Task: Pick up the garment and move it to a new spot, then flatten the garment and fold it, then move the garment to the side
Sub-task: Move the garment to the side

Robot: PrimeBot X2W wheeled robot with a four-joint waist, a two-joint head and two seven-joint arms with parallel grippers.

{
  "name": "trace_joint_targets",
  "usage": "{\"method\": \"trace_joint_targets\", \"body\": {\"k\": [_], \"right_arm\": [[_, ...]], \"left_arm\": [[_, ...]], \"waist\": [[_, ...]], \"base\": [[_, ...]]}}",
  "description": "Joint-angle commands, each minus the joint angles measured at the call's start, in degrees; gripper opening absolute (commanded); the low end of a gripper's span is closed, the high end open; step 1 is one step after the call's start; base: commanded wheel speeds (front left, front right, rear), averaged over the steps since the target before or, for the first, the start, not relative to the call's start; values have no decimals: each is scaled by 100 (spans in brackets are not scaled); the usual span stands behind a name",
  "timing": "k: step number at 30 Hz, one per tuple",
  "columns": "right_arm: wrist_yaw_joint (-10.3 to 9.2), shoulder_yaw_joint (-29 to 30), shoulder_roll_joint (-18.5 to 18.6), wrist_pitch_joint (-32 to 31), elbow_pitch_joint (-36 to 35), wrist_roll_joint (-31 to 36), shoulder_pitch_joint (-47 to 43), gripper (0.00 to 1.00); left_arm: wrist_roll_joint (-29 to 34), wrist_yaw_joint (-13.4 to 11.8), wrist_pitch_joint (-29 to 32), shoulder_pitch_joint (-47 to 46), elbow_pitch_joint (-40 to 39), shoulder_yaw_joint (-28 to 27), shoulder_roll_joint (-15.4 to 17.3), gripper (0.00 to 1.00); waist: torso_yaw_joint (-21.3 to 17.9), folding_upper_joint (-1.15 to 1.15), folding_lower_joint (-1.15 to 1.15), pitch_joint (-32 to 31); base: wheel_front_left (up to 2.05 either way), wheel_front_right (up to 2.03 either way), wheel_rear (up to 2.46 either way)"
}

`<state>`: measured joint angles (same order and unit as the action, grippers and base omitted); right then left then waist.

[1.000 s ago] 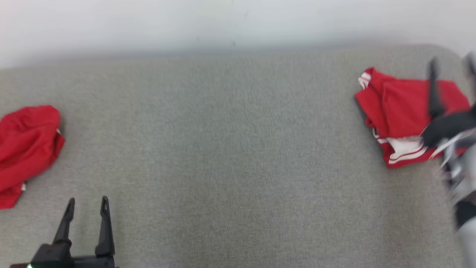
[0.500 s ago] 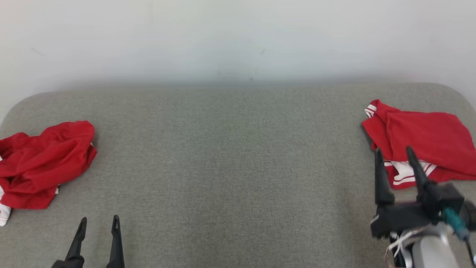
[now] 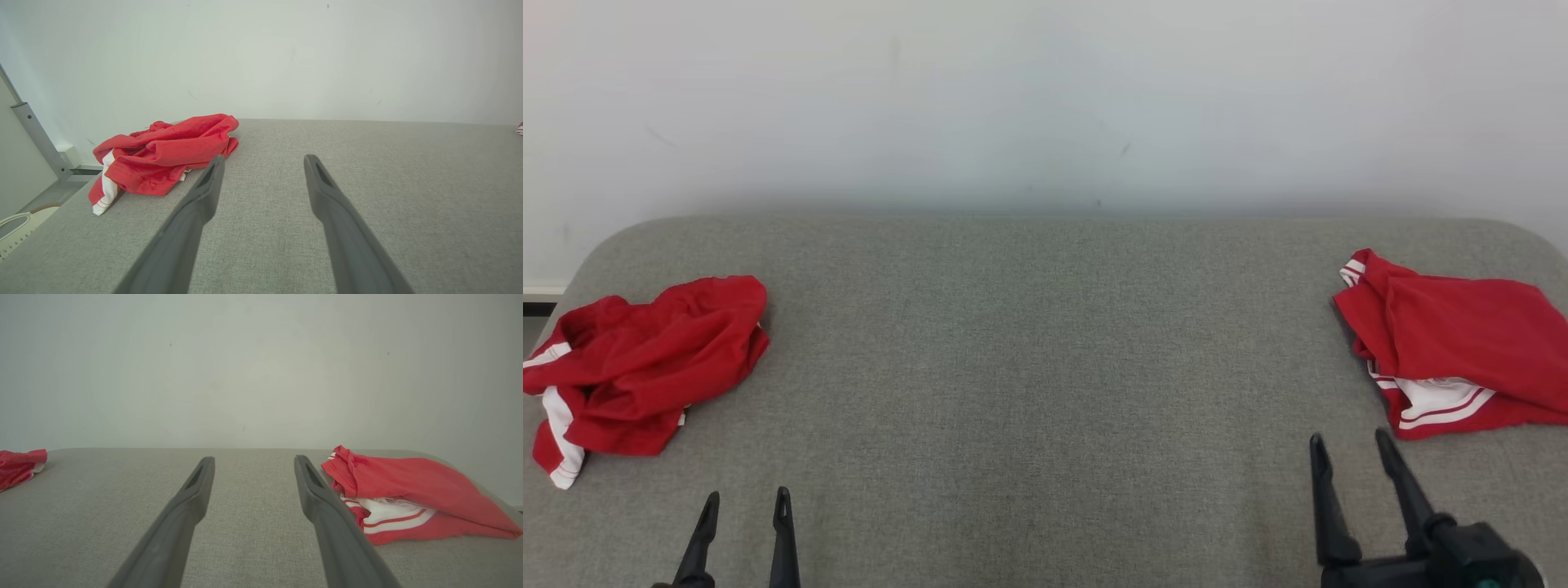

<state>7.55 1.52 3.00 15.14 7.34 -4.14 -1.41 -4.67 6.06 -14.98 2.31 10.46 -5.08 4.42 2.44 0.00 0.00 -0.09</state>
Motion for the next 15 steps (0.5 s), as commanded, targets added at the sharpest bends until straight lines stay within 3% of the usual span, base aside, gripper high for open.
{"method": "trace_joint_targets", "body": {"k": [1,15], "right_arm": [[-11,-97,-14,11,21,-119,-147,100],[-11,-370,-12,11,25,-235,-236,100]], "left_arm": [[-28,26,-16,-20,48,0,11,100],[79,20,-16,-16,69,61,-23,100]], "waist": [[23,0,0,-38],[119,0,0,-119]], "base": [[0,0,0],[0,0,0]]}}
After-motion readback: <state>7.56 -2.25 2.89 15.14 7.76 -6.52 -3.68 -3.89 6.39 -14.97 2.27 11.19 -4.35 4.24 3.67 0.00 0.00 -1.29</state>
